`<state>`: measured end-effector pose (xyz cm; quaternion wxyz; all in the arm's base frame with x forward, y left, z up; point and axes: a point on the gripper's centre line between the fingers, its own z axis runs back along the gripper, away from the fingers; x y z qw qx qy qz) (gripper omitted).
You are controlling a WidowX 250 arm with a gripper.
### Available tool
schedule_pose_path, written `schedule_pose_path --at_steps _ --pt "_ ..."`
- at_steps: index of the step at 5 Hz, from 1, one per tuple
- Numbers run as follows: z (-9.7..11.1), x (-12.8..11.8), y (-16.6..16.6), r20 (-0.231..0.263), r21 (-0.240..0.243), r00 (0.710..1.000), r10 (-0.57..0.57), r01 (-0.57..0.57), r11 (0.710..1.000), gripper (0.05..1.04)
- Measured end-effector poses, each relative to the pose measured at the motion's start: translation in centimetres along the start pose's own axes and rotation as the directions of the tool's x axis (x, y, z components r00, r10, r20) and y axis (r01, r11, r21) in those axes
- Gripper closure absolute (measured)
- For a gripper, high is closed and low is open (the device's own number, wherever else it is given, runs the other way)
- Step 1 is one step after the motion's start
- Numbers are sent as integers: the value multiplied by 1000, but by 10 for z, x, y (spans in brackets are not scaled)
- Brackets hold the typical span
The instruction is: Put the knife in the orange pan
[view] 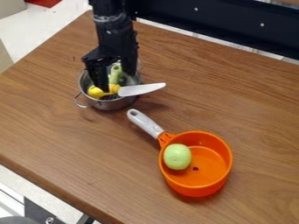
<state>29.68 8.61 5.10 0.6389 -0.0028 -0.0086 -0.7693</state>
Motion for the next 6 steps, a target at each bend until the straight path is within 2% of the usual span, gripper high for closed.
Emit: schedule_pose_path --at_steps 2,3,5,6 --pt "-7 0 -3 8 19 1000 -13 12 1000 87" --pt "-7 -2 -2 -10 23 1000 -5 5 1000 87" --pt "-16 0 0 -18 10 1000 24 -23 1000 87" --pt "-24 2 -6 -23 11 1000 10 -10 1000 135"
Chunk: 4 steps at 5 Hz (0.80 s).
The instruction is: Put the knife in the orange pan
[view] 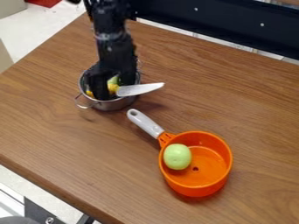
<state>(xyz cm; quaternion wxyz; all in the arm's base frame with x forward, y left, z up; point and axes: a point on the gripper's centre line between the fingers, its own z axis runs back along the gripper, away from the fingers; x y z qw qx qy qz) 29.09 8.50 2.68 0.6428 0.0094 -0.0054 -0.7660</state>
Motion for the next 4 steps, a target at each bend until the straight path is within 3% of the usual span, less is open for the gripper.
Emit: schedule_pose_path --at_steps 2,3,4 --pt "5 1 -1 21 -29 1000 -3 3 1000 685" --pt "10 0 2 35 -26 999 13 -12 1000 748" --pt "10 0 4 35 -12 999 18 -17 1000 749"
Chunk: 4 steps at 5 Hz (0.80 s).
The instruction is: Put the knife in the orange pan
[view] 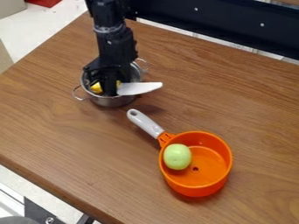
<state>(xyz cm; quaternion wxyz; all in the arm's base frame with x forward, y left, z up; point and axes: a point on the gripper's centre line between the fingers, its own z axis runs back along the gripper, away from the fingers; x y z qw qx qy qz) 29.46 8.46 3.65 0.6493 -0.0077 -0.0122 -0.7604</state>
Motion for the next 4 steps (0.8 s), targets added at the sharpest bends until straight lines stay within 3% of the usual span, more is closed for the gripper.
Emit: schedule_pose_path --at_steps 1,2,3,4 --pt "4 -1 -3 30 -24 999 38 -37 999 751" --pt "25 -3 2 43 -50 993 106 -103 993 761" --pt "46 3 2 58 -11 986 155 -155 988 763" --pt "63 11 -2 87 -11 977 196 -195 981 763"
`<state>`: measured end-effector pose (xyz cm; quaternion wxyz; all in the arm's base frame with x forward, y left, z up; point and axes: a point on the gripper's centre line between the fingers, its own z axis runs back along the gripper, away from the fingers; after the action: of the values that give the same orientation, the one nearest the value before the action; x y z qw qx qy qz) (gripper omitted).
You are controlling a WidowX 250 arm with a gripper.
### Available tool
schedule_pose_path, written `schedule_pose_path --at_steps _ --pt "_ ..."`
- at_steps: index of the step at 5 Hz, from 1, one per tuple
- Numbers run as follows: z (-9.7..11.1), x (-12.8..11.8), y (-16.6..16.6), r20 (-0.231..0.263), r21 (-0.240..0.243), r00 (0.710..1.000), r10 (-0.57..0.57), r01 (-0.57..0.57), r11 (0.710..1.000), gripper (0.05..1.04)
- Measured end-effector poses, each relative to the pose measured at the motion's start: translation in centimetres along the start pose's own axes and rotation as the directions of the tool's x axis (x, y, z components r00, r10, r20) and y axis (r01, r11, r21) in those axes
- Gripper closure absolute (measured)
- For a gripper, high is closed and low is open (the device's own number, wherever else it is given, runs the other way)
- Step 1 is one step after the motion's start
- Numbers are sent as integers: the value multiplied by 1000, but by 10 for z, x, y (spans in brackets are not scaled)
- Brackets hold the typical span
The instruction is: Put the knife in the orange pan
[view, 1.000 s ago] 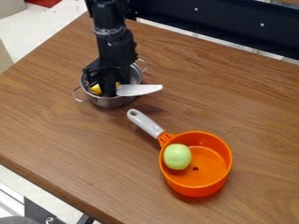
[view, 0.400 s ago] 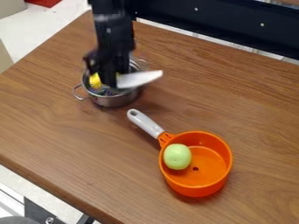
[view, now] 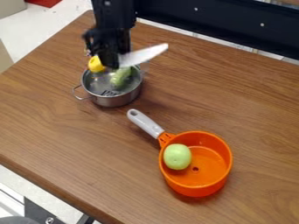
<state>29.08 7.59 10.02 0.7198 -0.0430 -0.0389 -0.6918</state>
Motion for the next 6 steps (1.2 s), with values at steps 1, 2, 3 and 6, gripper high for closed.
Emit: schedule_pose_path --at_steps 1,2,3,6 --pt "10 20 -7 4 -29 1000 6 -6 1000 763" --pt "10 44 -17 34 -69 999 19 -16 997 763" --pt "10 69 -31 62 -88 997 40 -35 996 763" --pt "-23 141 -71 25 -144 999 47 -43 989 763"
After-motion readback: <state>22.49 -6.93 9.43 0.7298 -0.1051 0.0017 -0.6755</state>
